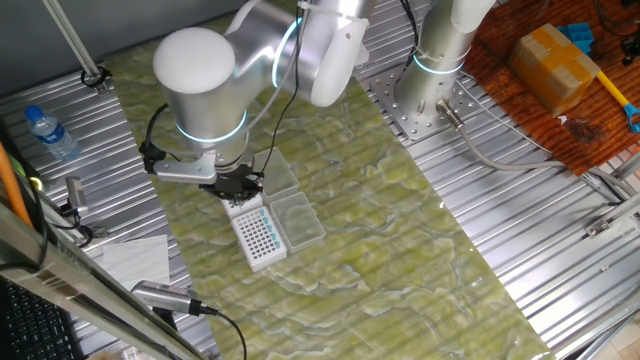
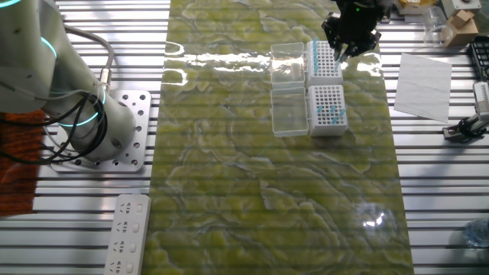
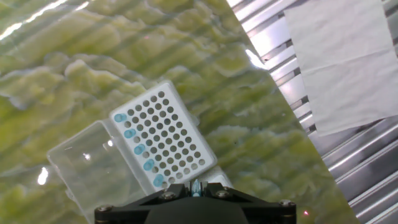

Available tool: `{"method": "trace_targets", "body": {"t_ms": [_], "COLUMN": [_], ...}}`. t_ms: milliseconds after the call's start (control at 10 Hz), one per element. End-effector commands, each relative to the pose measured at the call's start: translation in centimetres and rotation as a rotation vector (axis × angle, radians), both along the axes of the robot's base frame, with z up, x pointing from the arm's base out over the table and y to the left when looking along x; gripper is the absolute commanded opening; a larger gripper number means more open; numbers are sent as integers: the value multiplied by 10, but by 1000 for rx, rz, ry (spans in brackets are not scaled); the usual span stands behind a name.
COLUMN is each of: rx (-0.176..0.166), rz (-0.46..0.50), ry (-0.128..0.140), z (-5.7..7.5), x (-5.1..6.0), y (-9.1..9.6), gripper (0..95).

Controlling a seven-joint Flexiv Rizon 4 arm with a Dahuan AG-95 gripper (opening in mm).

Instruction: Transfer all medium pipette tips from one holder to another

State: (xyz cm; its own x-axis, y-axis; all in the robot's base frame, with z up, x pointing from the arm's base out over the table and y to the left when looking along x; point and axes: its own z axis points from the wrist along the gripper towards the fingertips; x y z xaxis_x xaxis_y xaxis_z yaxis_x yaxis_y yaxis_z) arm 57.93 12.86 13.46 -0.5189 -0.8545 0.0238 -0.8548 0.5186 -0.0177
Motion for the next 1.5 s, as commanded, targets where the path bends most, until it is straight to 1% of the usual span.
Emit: {"method": "trace_targets", "body": {"t_ms": [100,400,700,1200,1500], "rx": [1,4,4,4,8], "rz": [-1,-8,-9,-7,-5], "ry": [-1,-7,-13,-17,-16], "z": [-4,-11,-15,-19,-18], "x": [-1,-5,-5,-5,-6], "y": [2,4,6,5,5], "gripper": [0,0,0,0,0]}}
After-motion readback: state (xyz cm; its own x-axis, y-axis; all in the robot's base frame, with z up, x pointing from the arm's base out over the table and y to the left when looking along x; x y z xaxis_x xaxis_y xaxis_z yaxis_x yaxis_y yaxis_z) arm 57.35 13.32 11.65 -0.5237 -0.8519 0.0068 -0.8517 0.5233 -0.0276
